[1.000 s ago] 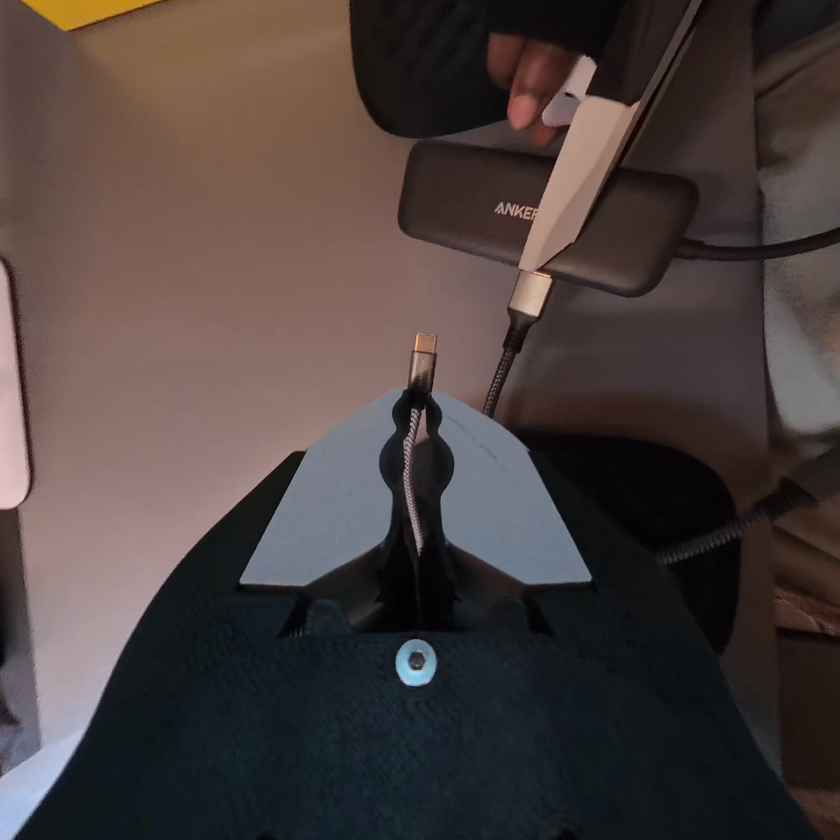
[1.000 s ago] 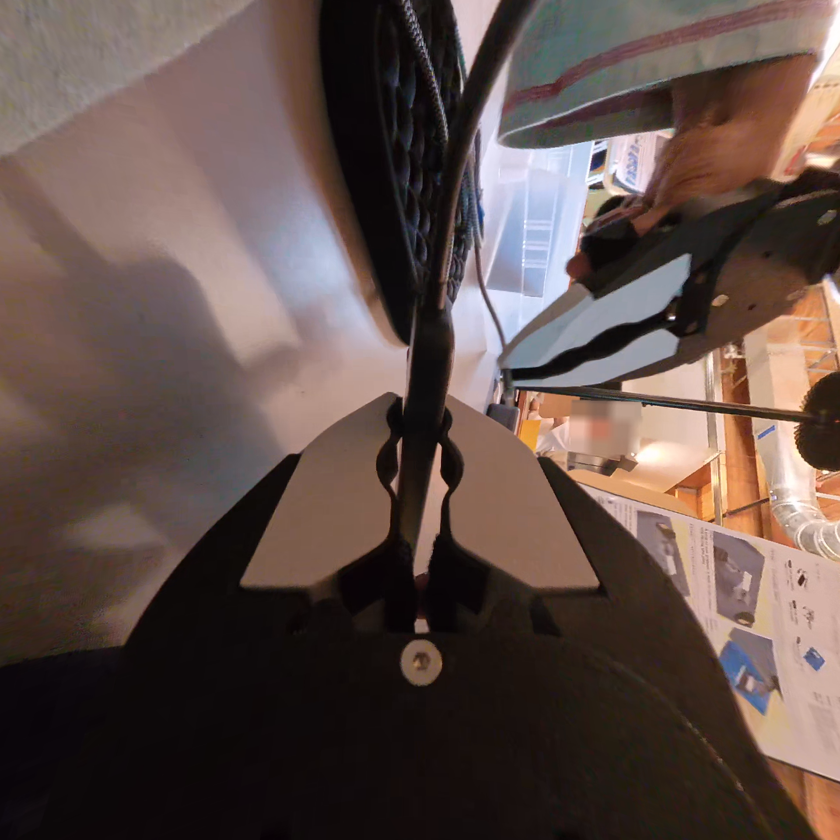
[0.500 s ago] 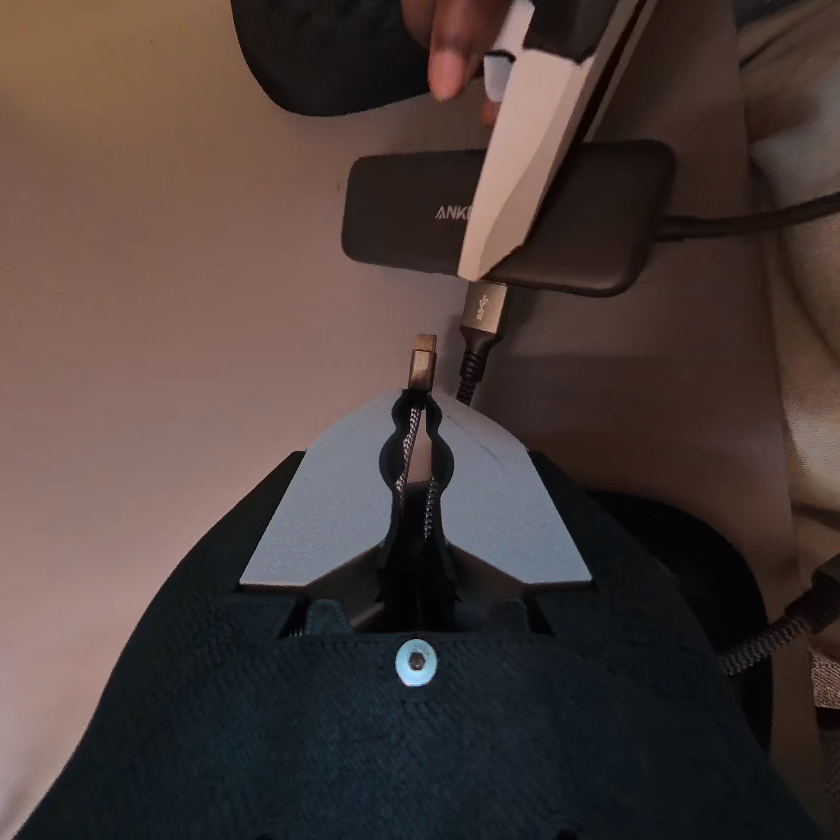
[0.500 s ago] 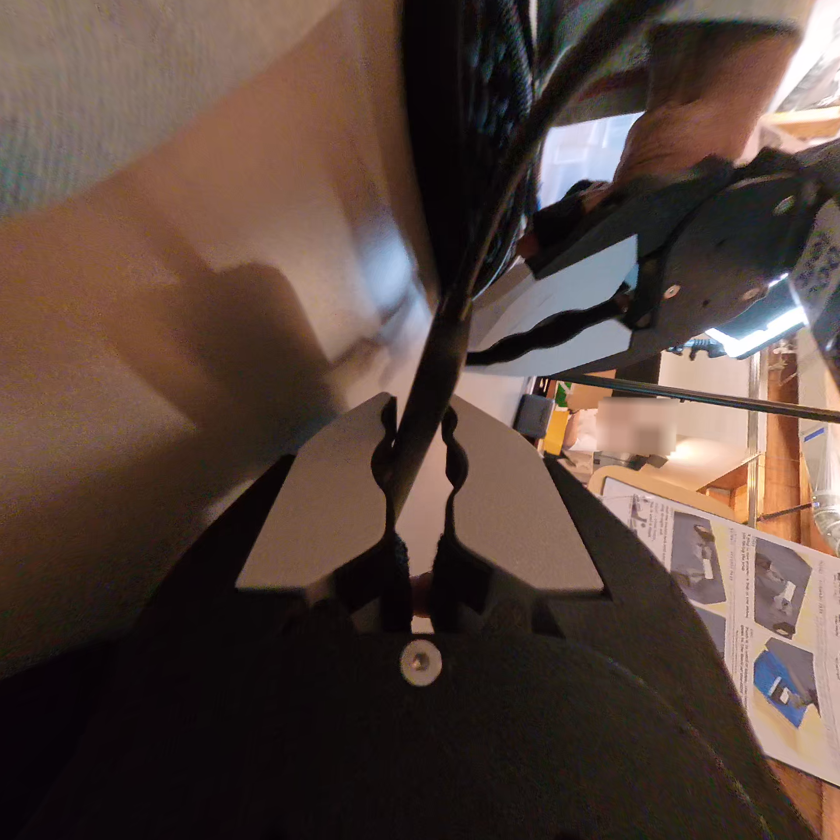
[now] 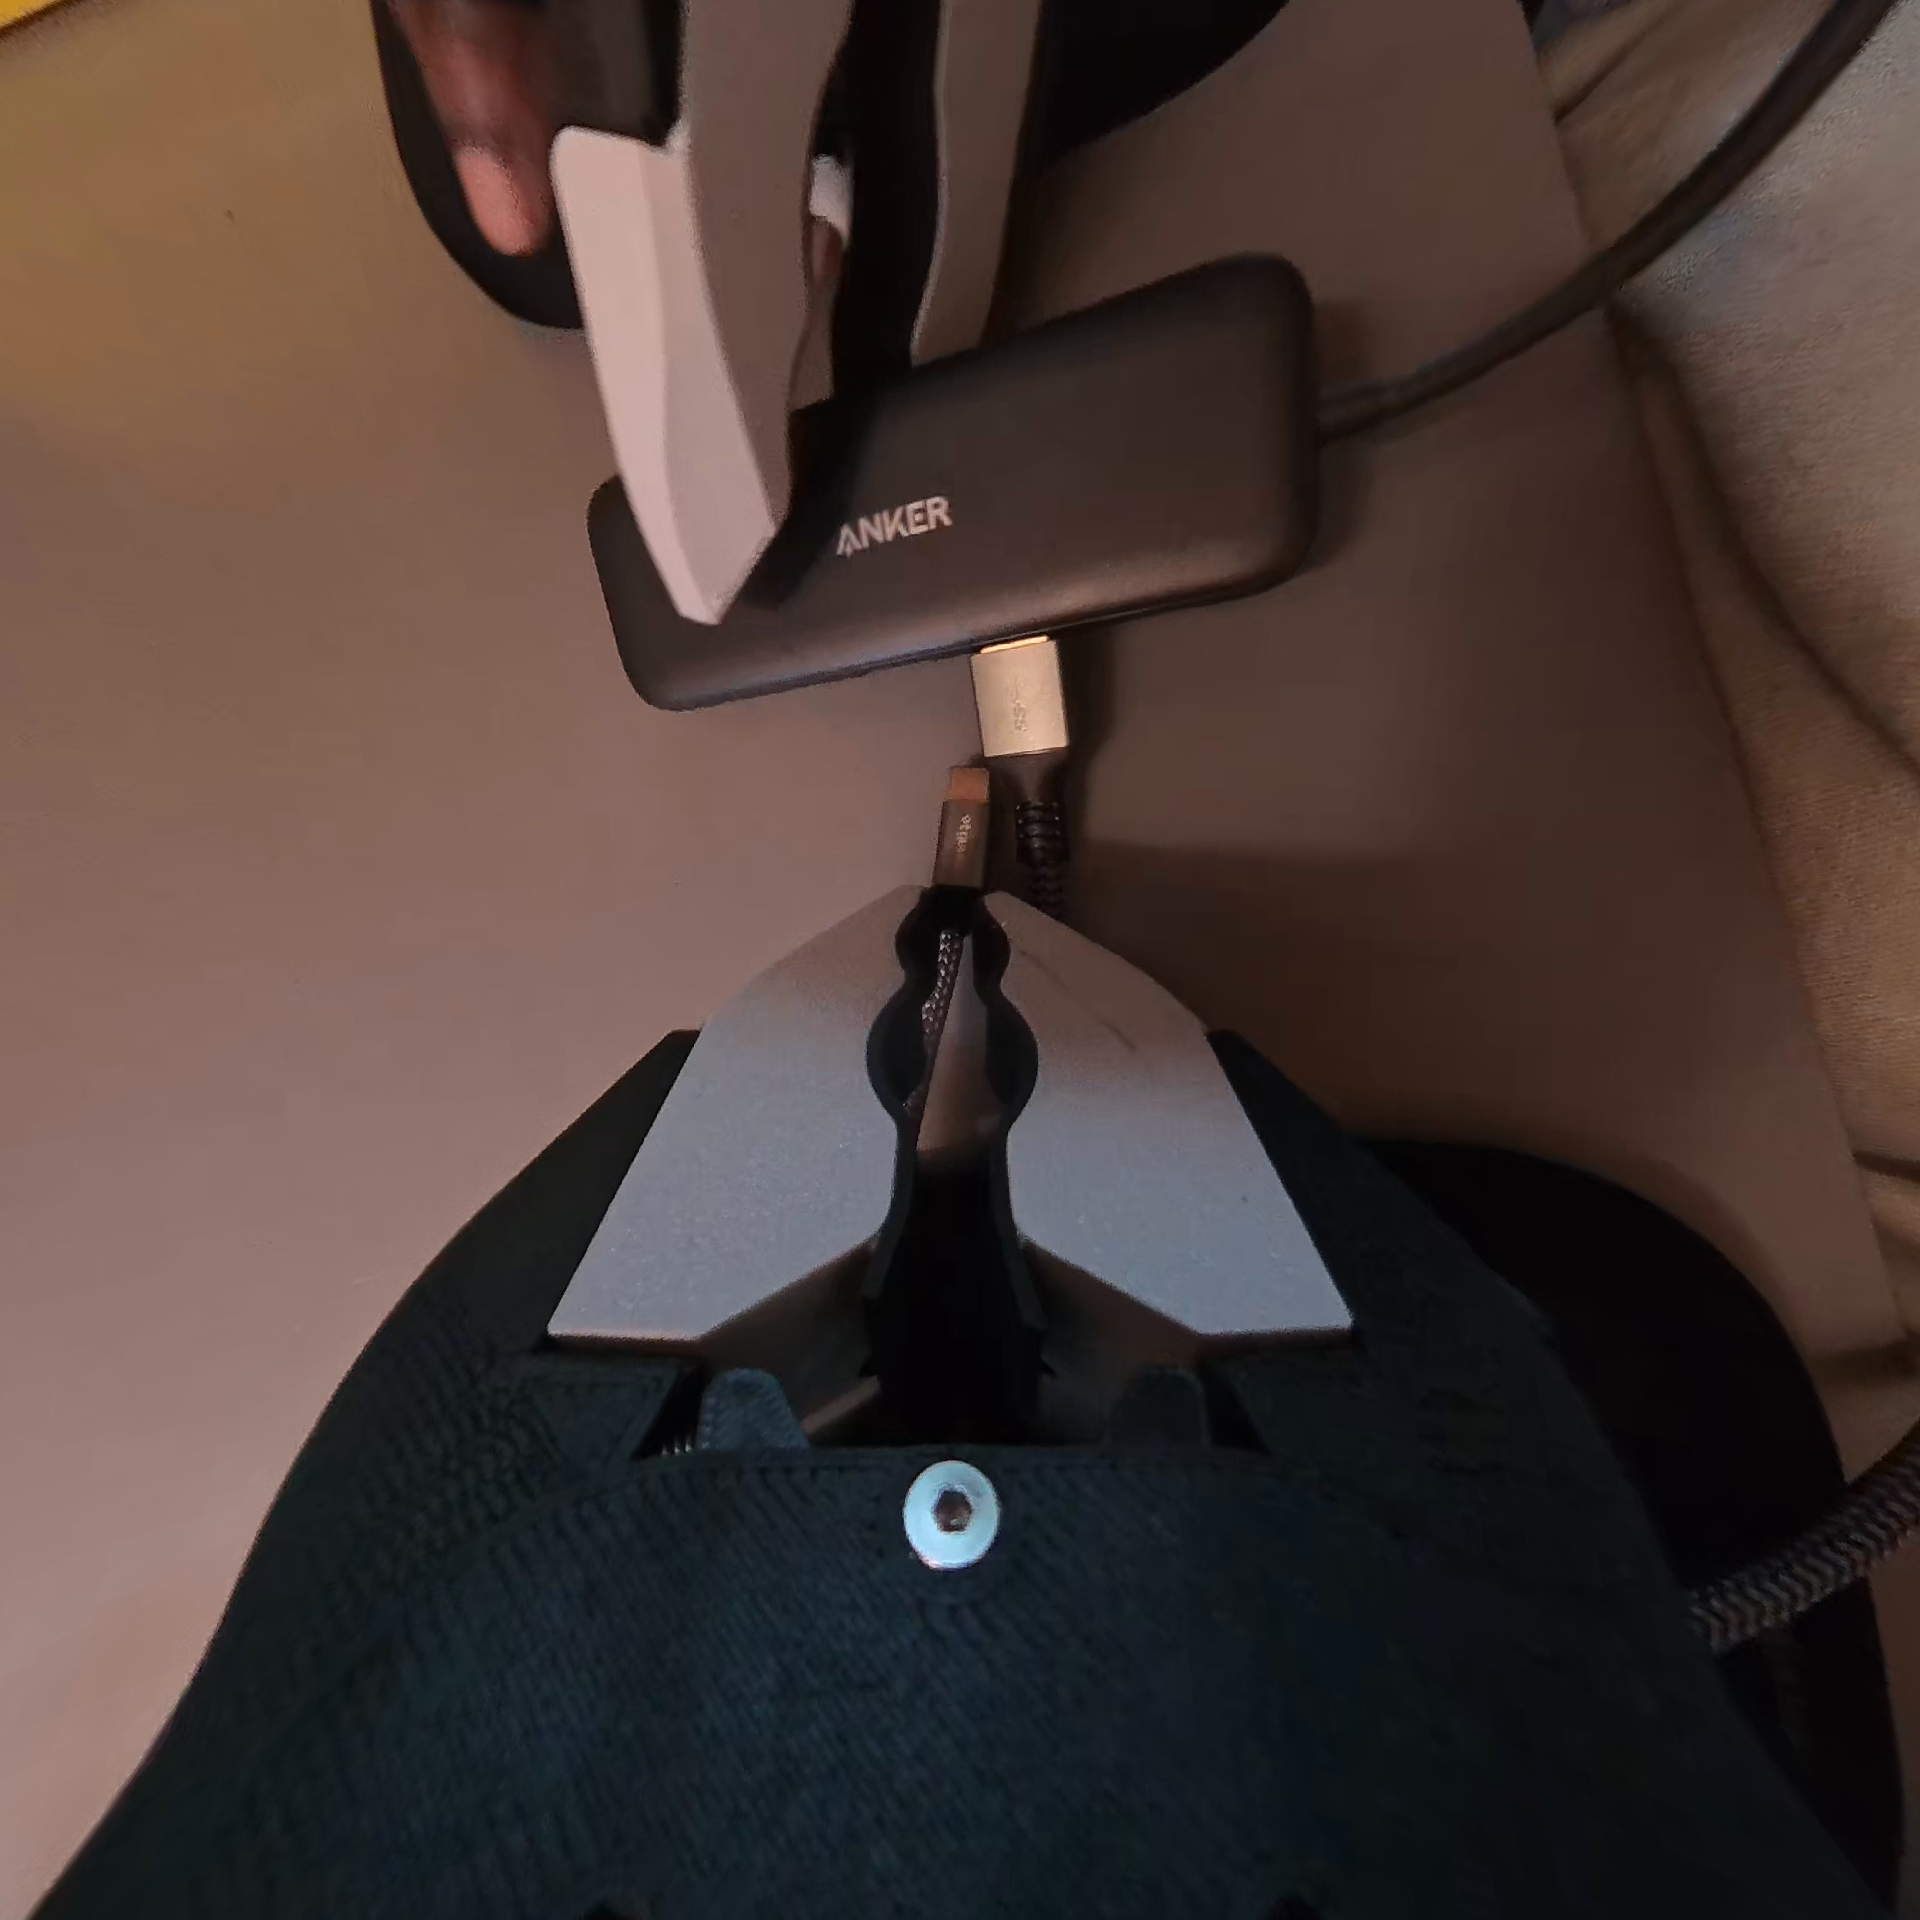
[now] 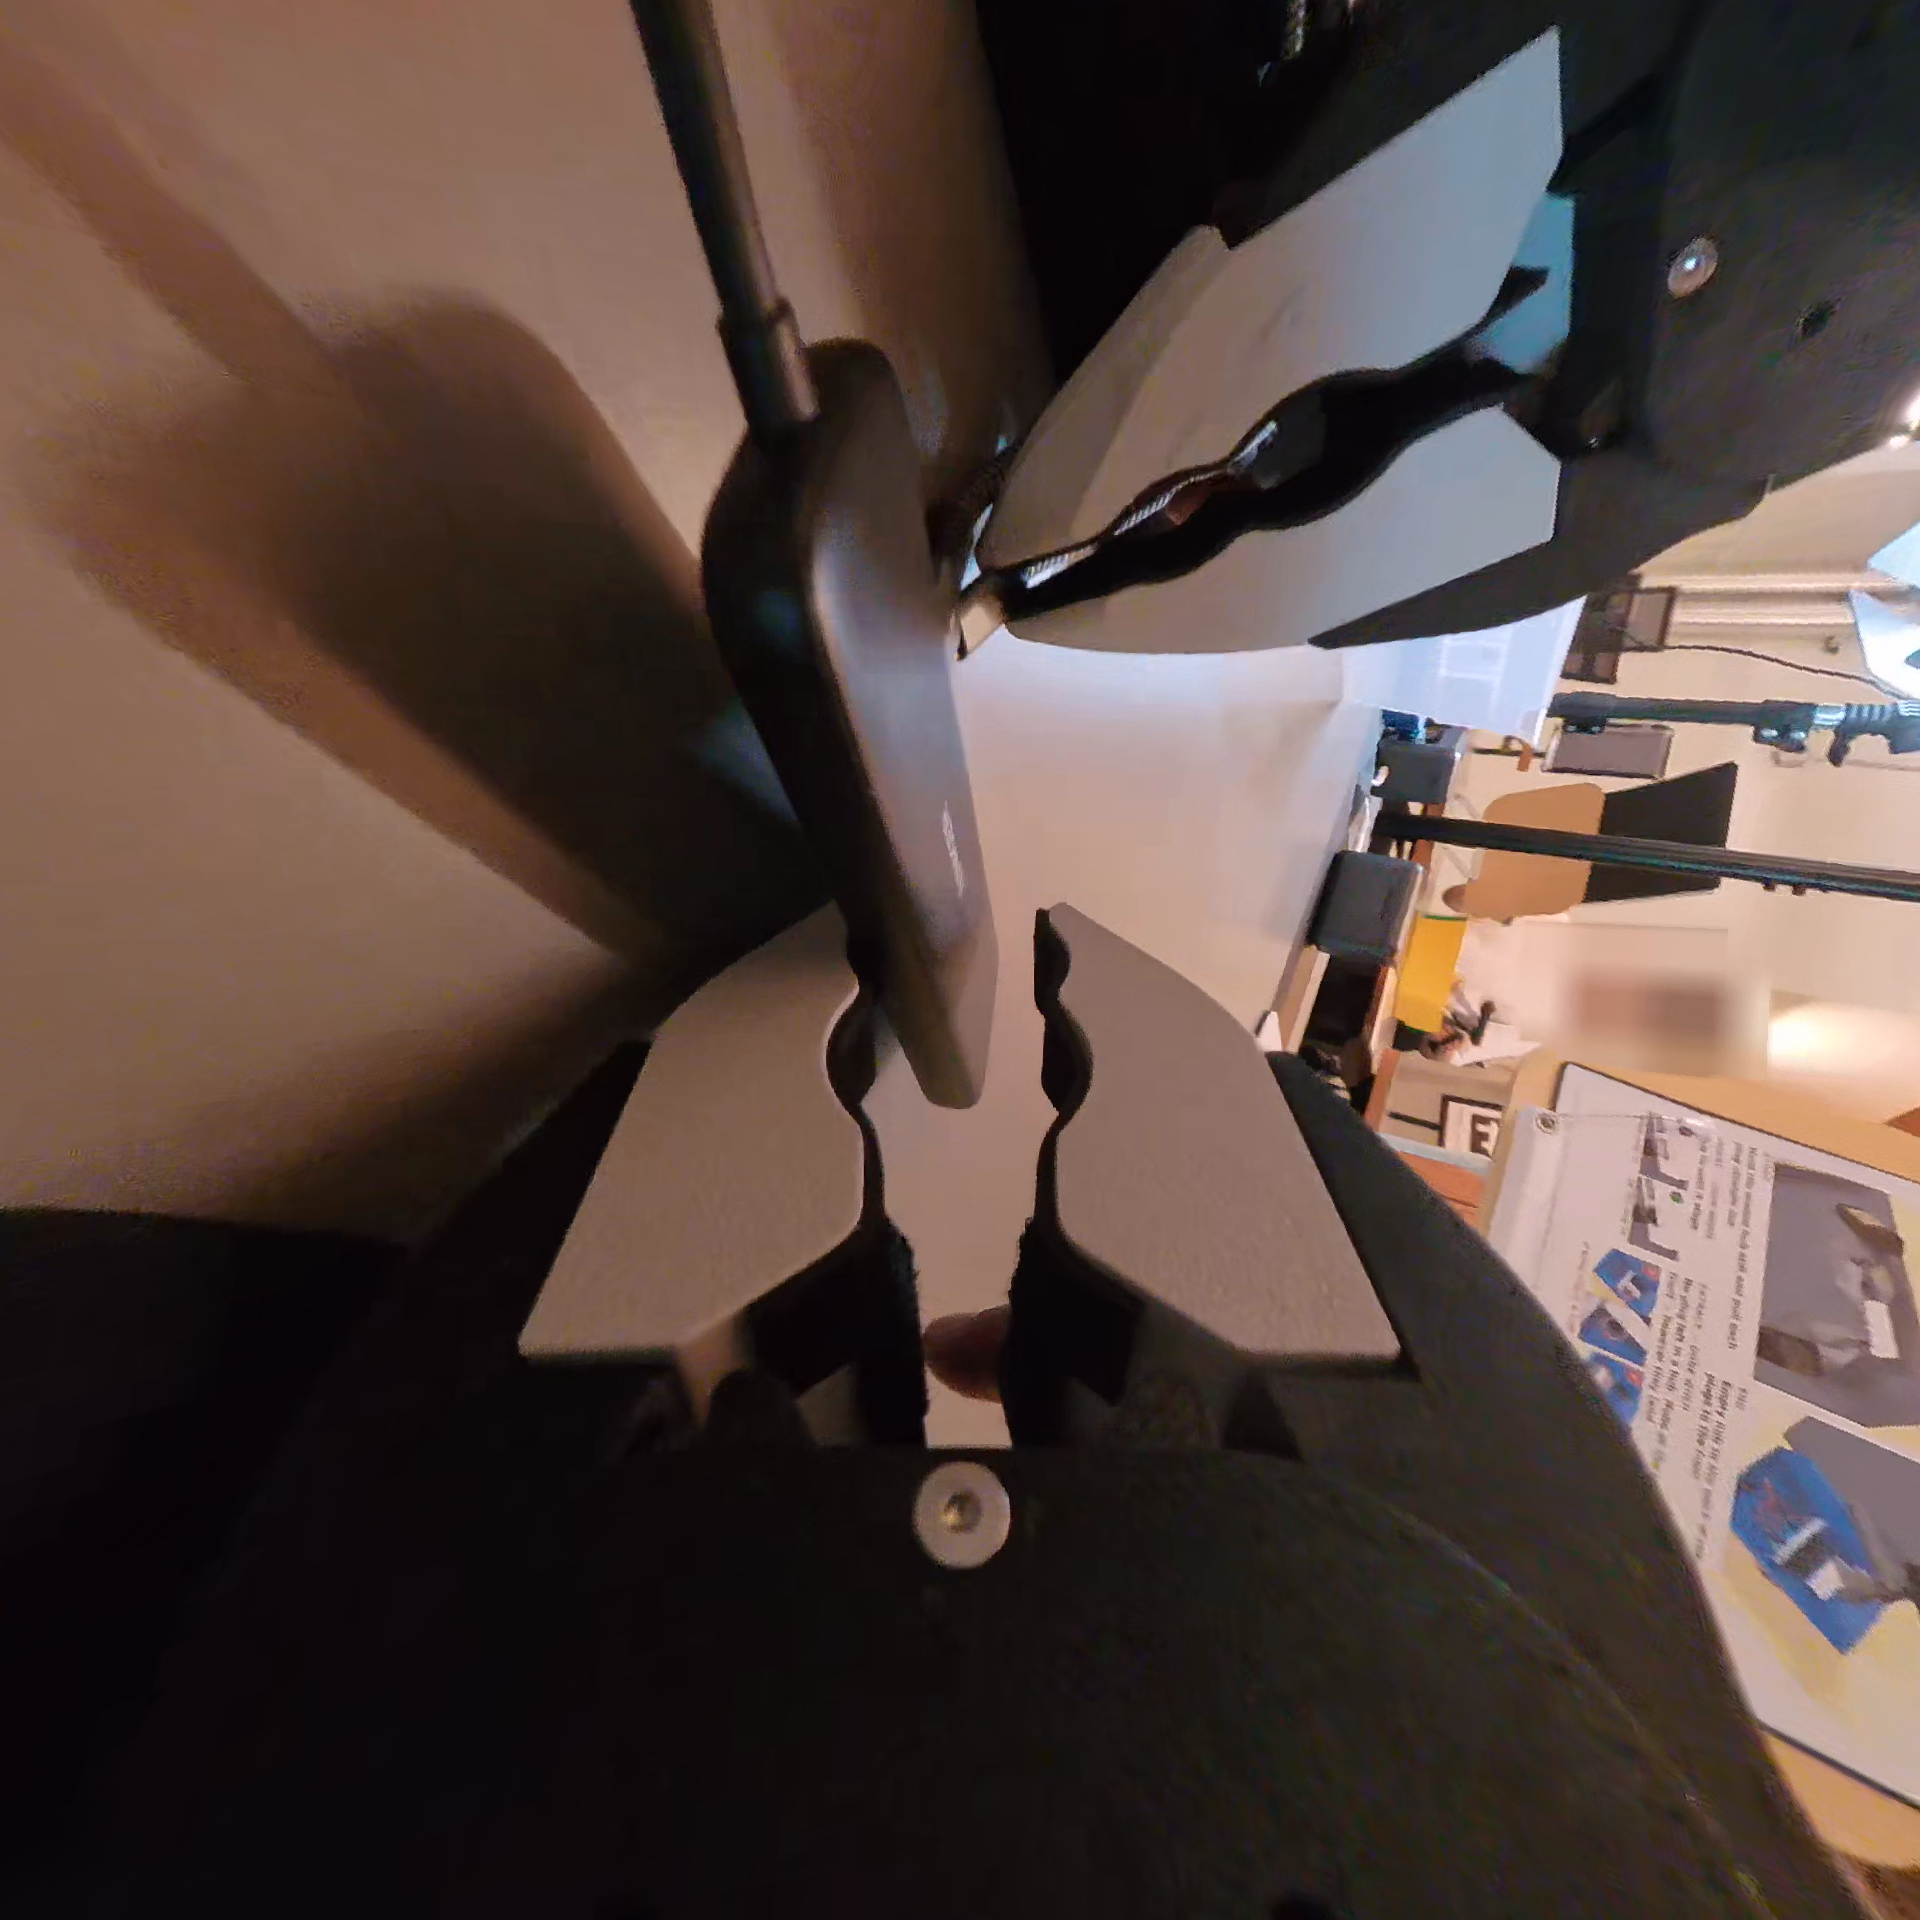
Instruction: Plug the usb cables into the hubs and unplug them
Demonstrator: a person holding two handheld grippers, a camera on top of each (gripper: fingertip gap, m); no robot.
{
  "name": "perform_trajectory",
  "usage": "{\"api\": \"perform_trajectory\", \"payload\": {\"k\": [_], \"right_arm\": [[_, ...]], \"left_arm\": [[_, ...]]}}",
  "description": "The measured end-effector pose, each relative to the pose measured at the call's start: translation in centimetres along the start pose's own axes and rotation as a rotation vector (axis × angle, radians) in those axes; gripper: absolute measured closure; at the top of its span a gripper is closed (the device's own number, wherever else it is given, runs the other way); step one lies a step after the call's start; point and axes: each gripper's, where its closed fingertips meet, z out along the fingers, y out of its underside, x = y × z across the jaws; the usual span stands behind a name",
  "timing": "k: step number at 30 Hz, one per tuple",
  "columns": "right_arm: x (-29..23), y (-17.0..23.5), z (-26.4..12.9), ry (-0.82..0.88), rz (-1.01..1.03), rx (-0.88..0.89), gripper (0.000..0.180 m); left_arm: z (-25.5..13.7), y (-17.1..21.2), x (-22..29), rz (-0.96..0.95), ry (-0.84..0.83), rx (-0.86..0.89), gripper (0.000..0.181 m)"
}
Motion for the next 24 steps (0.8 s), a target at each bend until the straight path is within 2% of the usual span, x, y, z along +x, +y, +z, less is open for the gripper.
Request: {"api": "perform_trajectory", "payload": {"k": [4, 8, 12, 14, 18, 21, 24], "right_arm": [[0.4, 0.6, 0.6, -0.029, -0.041, 0.039, 0.152], [0.5, 1.1, 1.3, -0.034, -0.067, 0.070, 0.162], [0.9, 1.0, 1.1, 0.029, -0.108, 0.042, 0.166], [2.0, 0.5, -0.2, 0.093, -0.045, 0.073, 0.167], [4.2, 0.0, -3.4, 0.231, 0.009, 0.103, 0.167], [5.6, -1.3, -5.8, 0.329, 0.018, 0.165, 0.167], [6.8, -2.4, -7.6, 0.411, -0.005, 0.189, 0.168]], "left_arm": [[0.0, -0.1, 0.1, 0.021, -0.003, 0.013, 0.174], [0.0, -0.1, 0.1, 0.019, 0.001, 0.027, 0.174], [-0.2, -0.3, 0.0, 0.016, 0.007, 0.044, 0.174], [-1.4, -0.9, -0.4, -0.029, 0.012, 0.086, 0.174], [-6.5, -3.4, -2.6, -0.150, -0.033, 0.184, 0.174], [-8.7, -4.1, -3.6, -0.199, -0.049, 0.111, 0.174], [-7.9, -4.8, -2.8, -0.252, 0.034, 0.013, 0.175]]}}
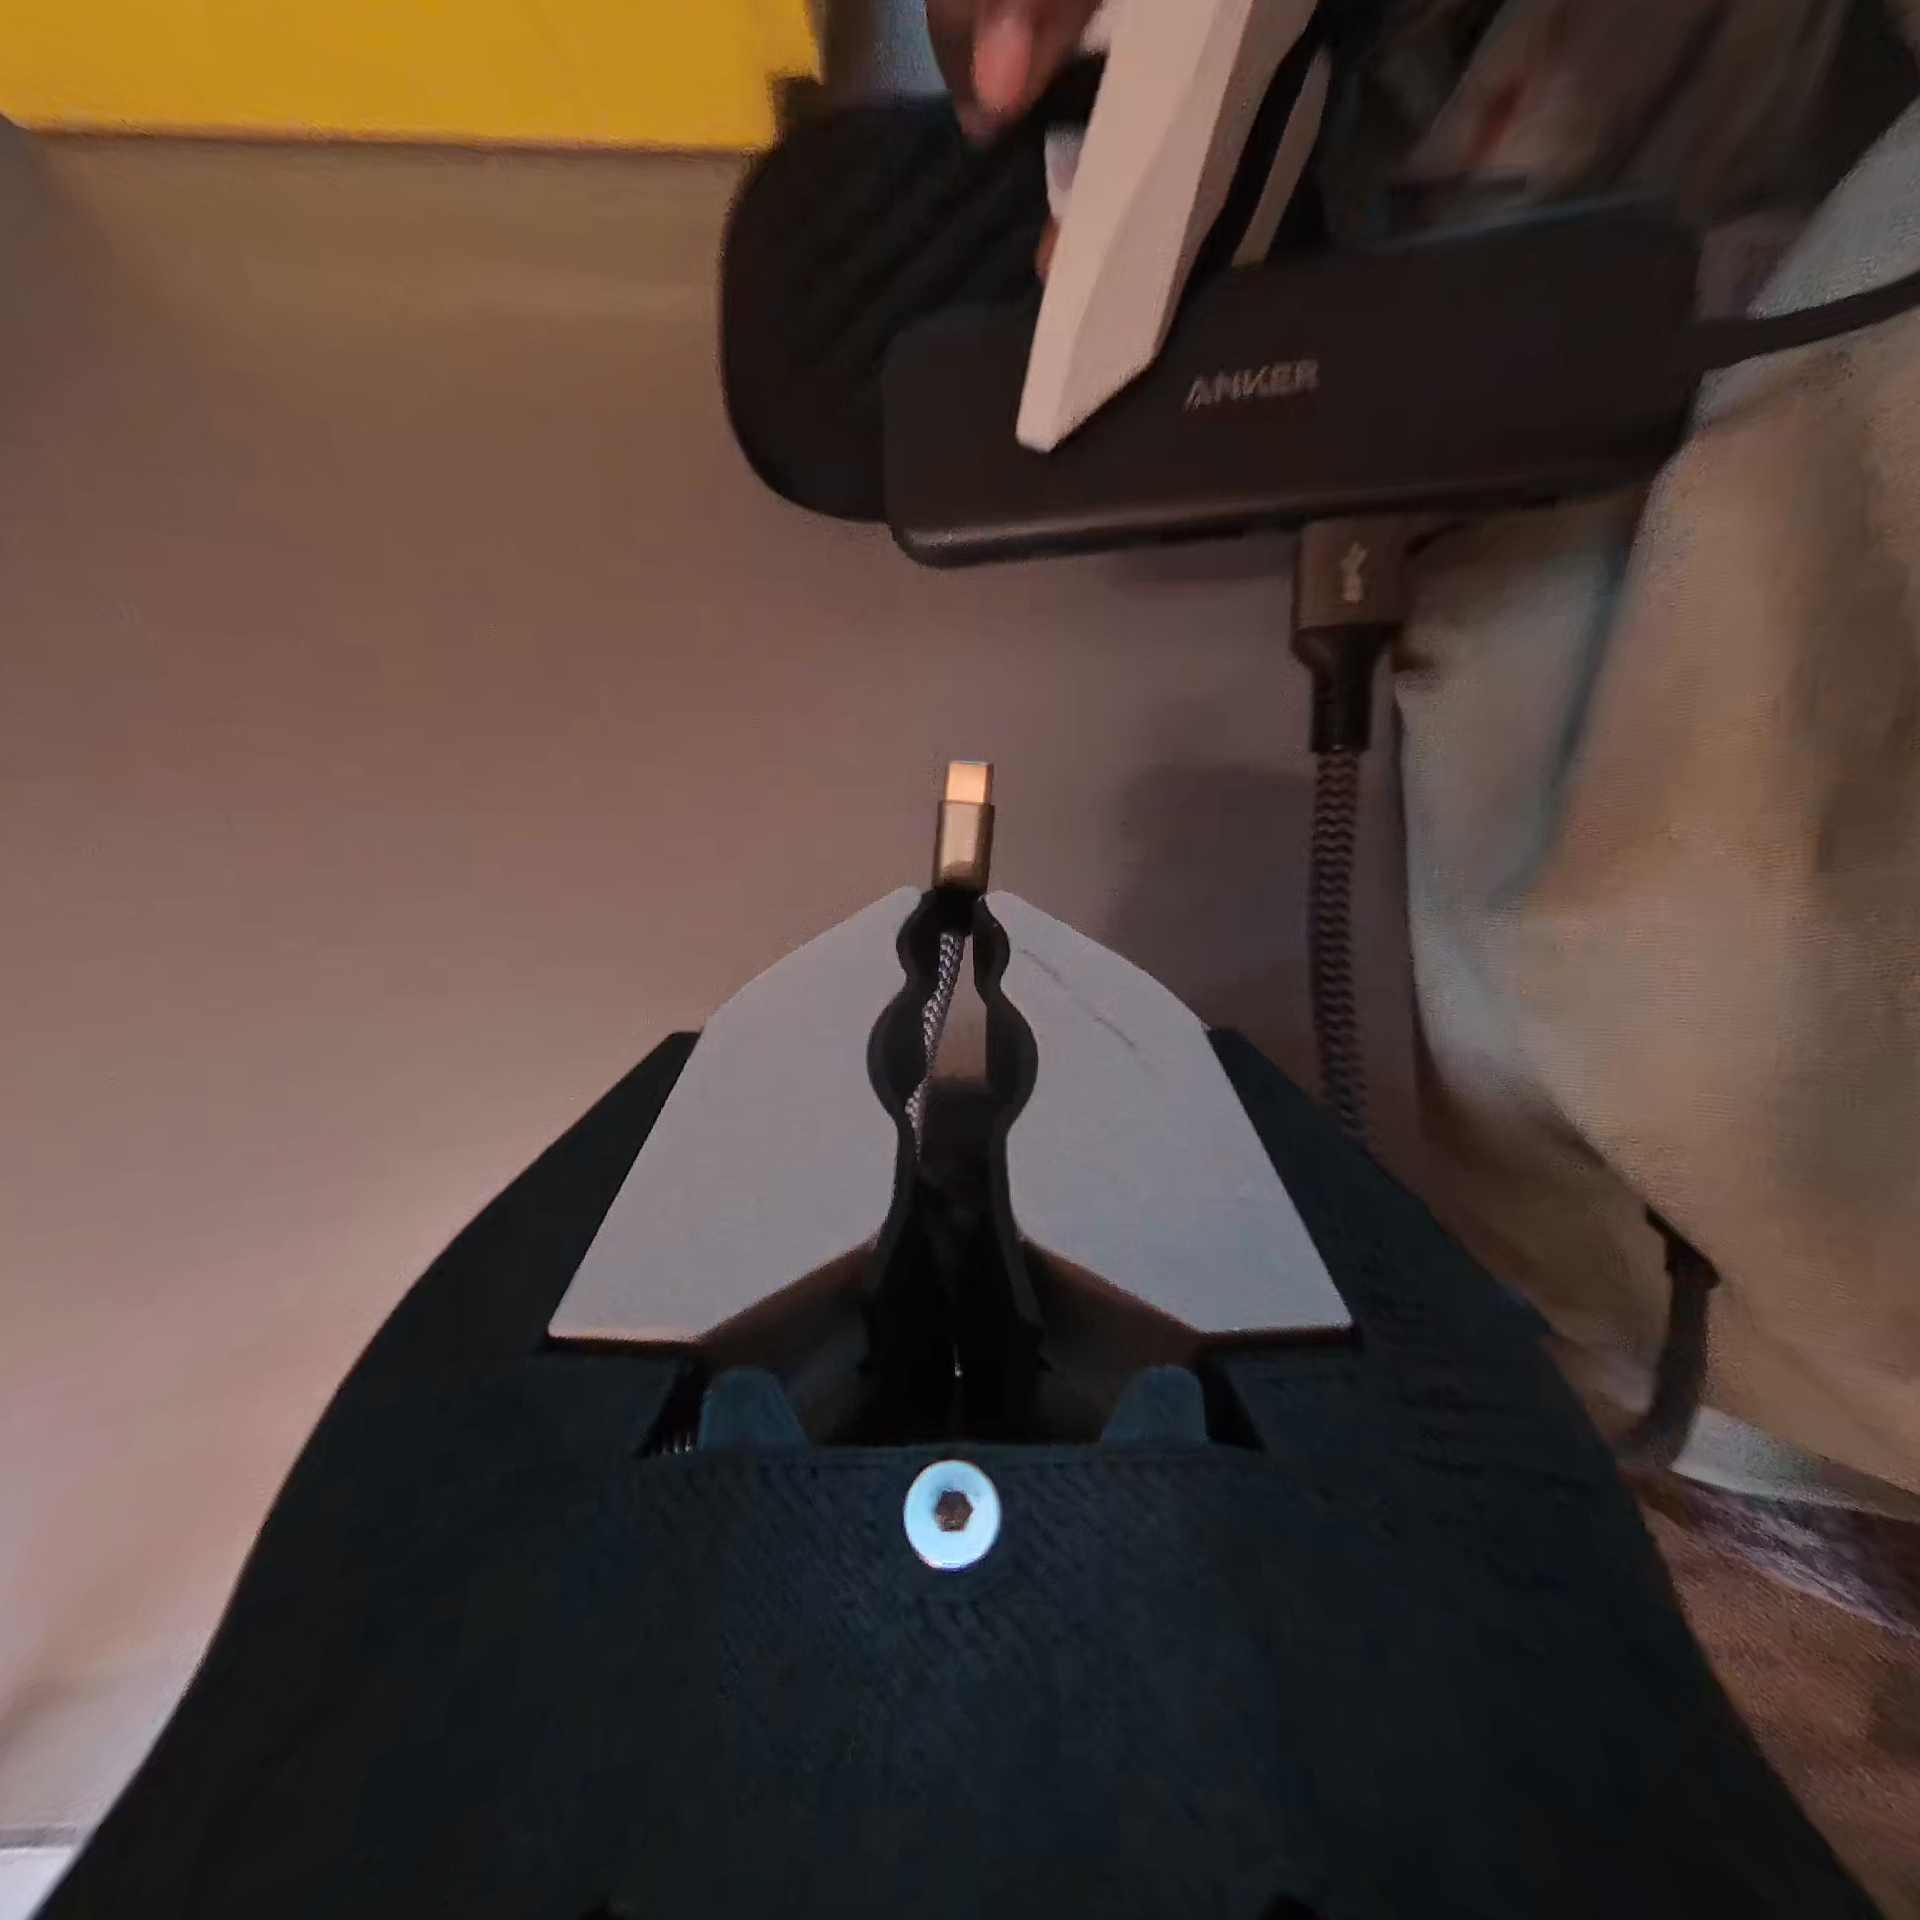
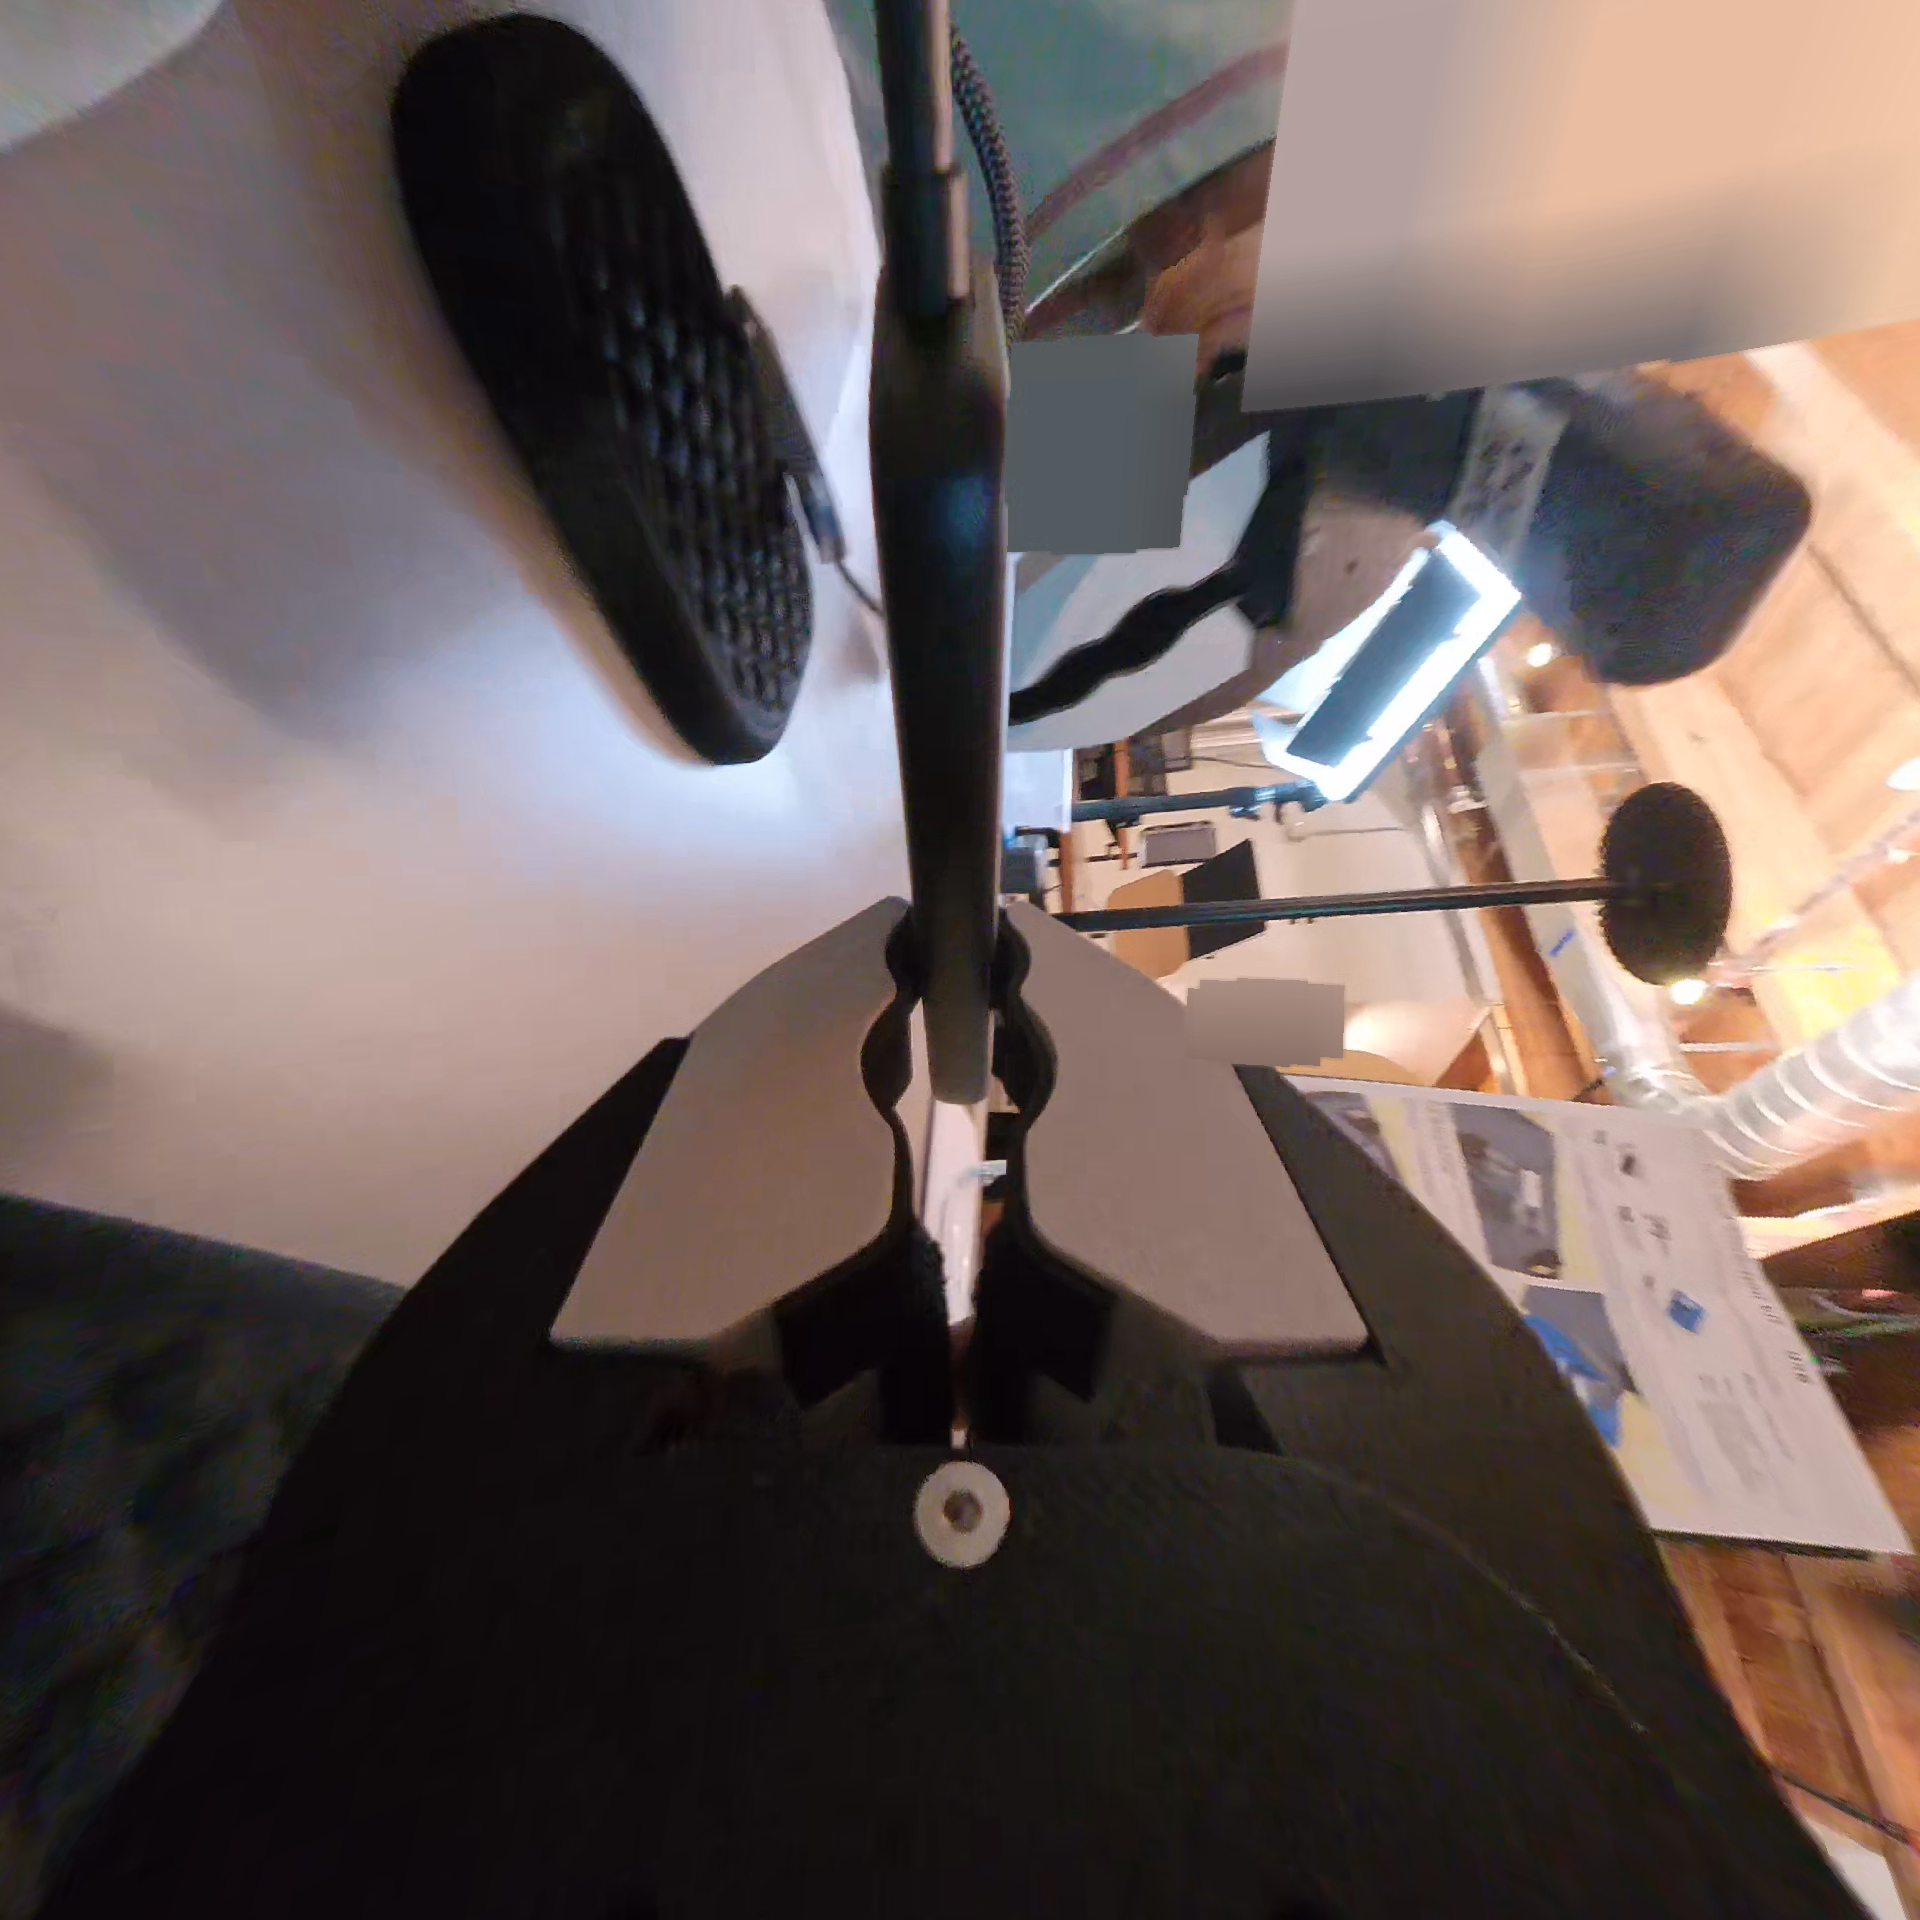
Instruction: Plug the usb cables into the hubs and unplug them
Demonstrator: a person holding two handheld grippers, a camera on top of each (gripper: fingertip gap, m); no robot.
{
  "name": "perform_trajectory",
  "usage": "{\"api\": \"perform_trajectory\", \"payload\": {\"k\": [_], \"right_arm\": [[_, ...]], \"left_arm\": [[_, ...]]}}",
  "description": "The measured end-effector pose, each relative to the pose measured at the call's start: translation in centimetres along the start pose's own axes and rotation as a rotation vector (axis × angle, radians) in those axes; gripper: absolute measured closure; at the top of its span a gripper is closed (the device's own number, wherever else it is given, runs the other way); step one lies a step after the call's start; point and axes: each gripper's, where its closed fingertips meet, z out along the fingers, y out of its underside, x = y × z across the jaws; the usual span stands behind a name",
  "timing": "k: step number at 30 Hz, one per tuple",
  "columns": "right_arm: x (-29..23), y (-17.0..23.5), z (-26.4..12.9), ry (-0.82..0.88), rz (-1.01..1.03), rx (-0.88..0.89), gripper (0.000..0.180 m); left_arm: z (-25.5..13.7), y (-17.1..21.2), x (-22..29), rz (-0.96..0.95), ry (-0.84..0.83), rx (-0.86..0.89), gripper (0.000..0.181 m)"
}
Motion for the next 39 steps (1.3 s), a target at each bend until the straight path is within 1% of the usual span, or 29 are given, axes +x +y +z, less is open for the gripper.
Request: {"api": "perform_trajectory", "payload": {"k": [3, 6, 10, 16, 28, 30, 34, 39], "right_arm": [[0.9, -0.7, -0.4, 0.052, 0.010, 0.017, 0.168], [0.7, -0.6, -0.4, 0.051, 0.019, 0.006, 0.168], [0.5, -0.4, 0.0, 0.051, 0.018, -0.018, 0.167], [-0.1, 0.0, 0.5, 0.031, 0.037, -0.052, 0.167], [-0.6, -0.2, 0.8, 0.018, -0.073, -0.099, 0.167], [-0.8, -0.2, 1.0, 0.006, -0.101, -0.120, 0.167], [-0.8, -0.3, 0.9, 0.007, -0.078, -0.117, 0.168], [-1.3, -1.1, 1.2, -0.011, -0.109, -0.076, 0.168]], "left_arm": [[1.2, -0.4, 0.8, 0.029, -0.007, -0.081, 0.174], [1.3, -1.9, 1.1, 0.048, -0.012, -0.052, 0.174], [1.6, -2.4, 0.5, 0.066, -0.047, -0.060, 0.174], [1.9, -2.6, -0.3, 0.093, -0.121, -0.061, 0.174], [2.5, -2.4, 0.3, 0.077, -0.074, -0.064, 0.175], [2.7, -2.2, 0.1, 0.089, -0.088, -0.085, 0.175], [3.0, -2.3, 0.2, 0.092, -0.099, -0.075, 0.175], [3.4, -2.5, -0.1, 0.199, -0.118, -0.056, 0.175]]}}
